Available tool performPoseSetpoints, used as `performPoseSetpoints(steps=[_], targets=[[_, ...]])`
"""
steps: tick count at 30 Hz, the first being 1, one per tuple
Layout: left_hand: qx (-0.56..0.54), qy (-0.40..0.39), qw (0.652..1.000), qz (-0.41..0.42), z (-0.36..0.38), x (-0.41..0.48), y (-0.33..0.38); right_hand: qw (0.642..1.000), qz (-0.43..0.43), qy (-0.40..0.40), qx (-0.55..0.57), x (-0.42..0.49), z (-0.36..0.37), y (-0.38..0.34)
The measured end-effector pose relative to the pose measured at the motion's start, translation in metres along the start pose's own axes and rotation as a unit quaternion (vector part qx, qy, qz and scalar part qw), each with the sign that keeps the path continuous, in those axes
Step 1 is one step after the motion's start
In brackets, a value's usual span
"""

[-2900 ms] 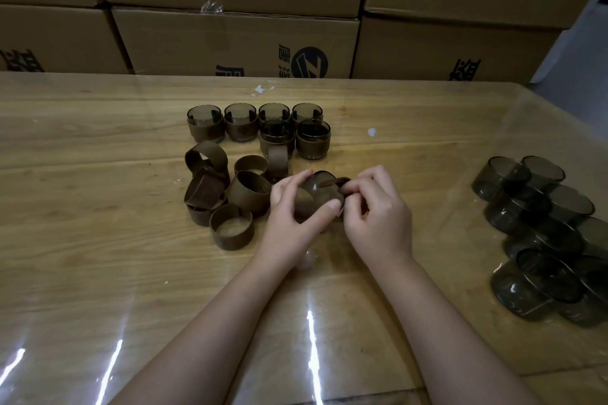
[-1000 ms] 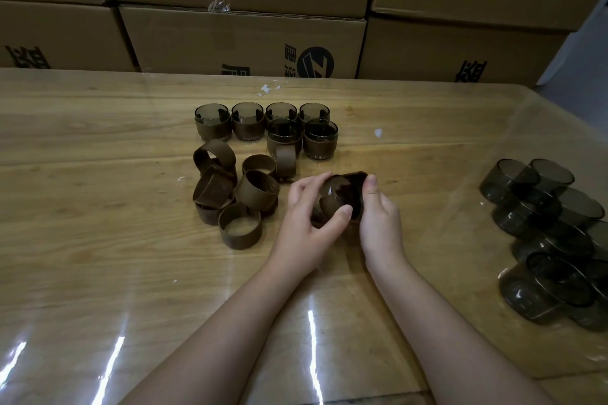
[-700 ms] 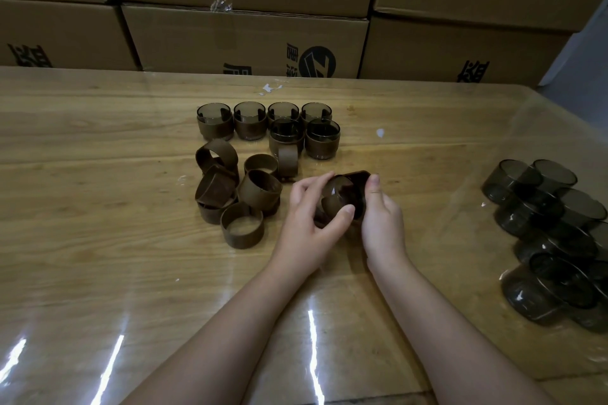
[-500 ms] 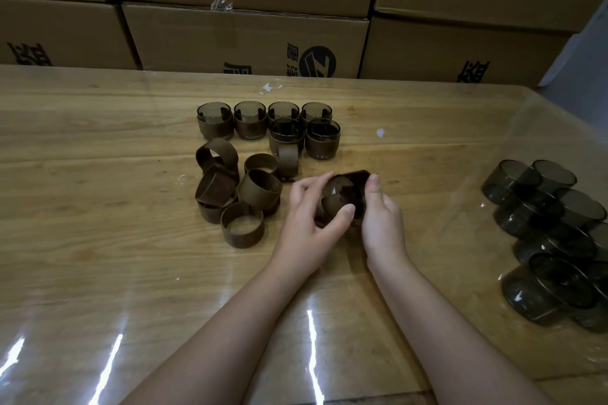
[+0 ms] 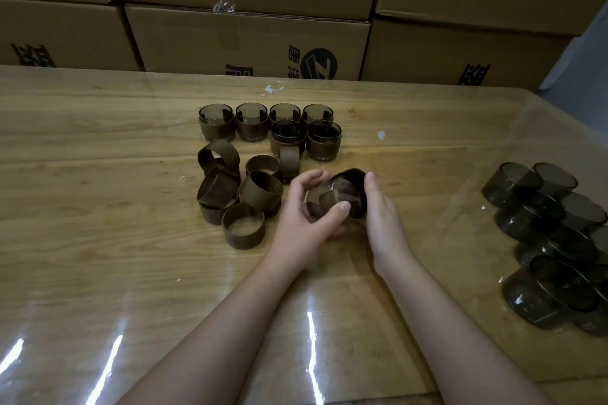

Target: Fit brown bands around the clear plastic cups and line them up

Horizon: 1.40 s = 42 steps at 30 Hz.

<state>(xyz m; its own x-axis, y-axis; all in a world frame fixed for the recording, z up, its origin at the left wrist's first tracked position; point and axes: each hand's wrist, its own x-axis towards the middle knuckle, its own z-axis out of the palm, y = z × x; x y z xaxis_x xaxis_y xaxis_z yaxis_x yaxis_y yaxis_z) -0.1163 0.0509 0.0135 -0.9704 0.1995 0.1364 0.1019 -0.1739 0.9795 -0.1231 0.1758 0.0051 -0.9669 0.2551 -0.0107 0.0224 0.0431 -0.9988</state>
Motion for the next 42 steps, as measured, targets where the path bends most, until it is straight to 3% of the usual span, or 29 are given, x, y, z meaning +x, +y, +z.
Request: performPoseSetpoints(steps=[4, 14, 19, 24, 30, 42], targets=[[-0.104, 0.002, 0.993, -0.052, -0.003, 0.003, 0.001, 0.999, 0.023, -0.044, 0.010, -0.002, 0.002, -0.004], [-0.032, -0.016, 0.995, -0.091, -0.002, 0.005, -0.001, 0.994, 0.023, 0.041, 0.103, -0.001, 0.004, 0.000], [-0.032, -0.013, 0.995, -0.090, -0.001, 0.007, 0.000, 0.985, 0.009, 0.018, 0.173, 0.003, 0.003, 0.000], [-0.032, -0.013, 0.996, -0.087, -0.002, 0.007, 0.000, 0.957, 0.016, -0.026, 0.287, 0.006, -0.004, -0.003], [-0.016, -0.023, 0.997, -0.072, -0.002, 0.008, -0.004, 0.875, 0.120, -0.086, 0.461, 0.008, -0.014, -0.010], [-0.022, -0.046, 0.997, -0.058, -0.007, 0.009, -0.008, 0.847, 0.111, -0.138, 0.501, 0.008, -0.017, -0.009]])
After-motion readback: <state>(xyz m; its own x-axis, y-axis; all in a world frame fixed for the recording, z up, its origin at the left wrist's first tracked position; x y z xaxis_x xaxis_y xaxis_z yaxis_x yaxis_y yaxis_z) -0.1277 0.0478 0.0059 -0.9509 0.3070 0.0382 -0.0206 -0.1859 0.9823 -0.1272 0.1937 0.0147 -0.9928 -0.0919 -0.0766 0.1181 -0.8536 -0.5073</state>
